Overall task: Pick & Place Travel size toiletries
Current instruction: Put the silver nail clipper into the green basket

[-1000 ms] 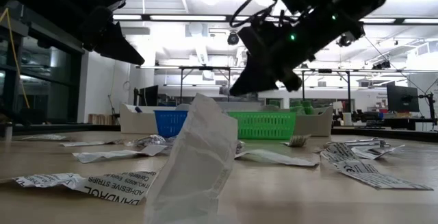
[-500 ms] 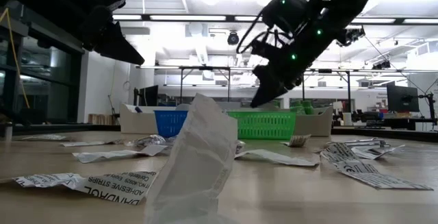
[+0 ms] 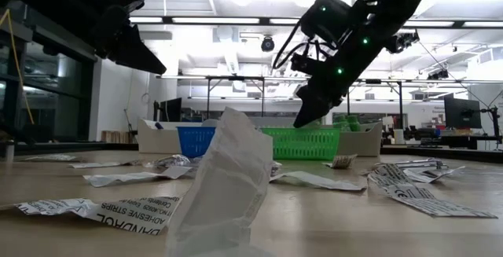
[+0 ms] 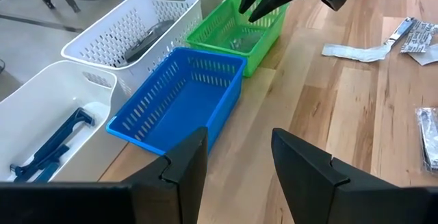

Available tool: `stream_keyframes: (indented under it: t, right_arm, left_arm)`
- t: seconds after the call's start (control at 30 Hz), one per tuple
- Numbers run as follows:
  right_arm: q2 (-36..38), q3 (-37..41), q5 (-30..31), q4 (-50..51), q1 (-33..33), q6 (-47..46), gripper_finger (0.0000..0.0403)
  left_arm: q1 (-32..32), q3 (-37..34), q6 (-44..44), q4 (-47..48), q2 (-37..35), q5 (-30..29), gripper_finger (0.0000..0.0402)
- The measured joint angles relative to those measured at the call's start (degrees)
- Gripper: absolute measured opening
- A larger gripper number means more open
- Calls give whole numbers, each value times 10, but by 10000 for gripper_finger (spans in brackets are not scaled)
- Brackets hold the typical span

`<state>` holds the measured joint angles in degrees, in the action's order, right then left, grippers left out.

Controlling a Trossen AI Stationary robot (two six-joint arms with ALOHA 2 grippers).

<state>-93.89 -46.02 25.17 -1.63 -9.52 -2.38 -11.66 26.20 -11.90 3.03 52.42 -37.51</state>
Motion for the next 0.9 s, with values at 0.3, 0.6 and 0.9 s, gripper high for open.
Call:
stream_keyframes:
  t: [0.3,0.6,0.9]
  right_arm:
    - [37,0,0,46,14,-90,136]
    - [154,0,-123,206,91,-238,134]
    - [168,0,-153,353,206,-336,123]
  left_arm:
    - [0,0,-4,0,0,3,161]
    - [0,0,-4,0,0,8,161]
    - [0,0,-4,1,0,9,161]
